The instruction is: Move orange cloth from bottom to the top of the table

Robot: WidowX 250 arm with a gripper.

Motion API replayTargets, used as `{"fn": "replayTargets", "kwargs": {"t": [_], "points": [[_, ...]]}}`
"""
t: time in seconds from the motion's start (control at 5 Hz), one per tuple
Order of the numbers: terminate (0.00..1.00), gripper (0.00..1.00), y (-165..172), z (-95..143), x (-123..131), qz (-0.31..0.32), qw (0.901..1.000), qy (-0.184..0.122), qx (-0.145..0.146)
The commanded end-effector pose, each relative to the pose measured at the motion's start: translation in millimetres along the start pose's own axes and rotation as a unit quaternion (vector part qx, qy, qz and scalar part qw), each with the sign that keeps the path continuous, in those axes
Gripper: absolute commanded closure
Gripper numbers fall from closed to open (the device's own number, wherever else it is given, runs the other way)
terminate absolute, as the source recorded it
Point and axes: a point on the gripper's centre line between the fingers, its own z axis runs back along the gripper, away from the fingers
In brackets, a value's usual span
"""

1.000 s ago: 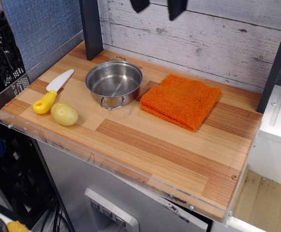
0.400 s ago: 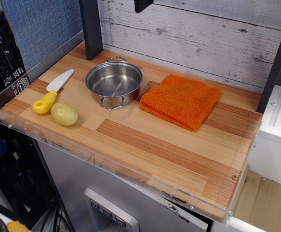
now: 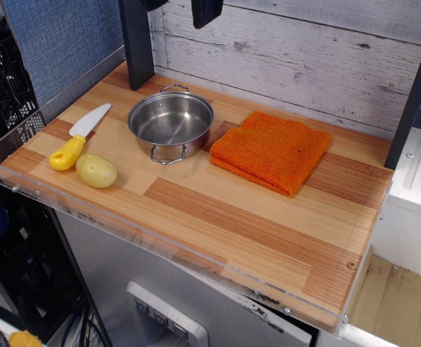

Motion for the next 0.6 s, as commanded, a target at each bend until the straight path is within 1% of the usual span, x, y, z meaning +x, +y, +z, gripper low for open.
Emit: {"fn": "replayTargets", "kwargs": {"t": [0.0, 0.2, 0.4], "points": [[0.00, 0.00, 0.8, 11.4, -0.9, -0.002, 0.9999, -0.015, 0.005], [0.00, 0.00, 0.8, 11.4, -0.9, -0.002, 0.9999, -0.015, 0.005], [1.00, 0.00, 0.8, 11.4, -0.9, -0.002, 0.9999, -0.015, 0.005]]}}
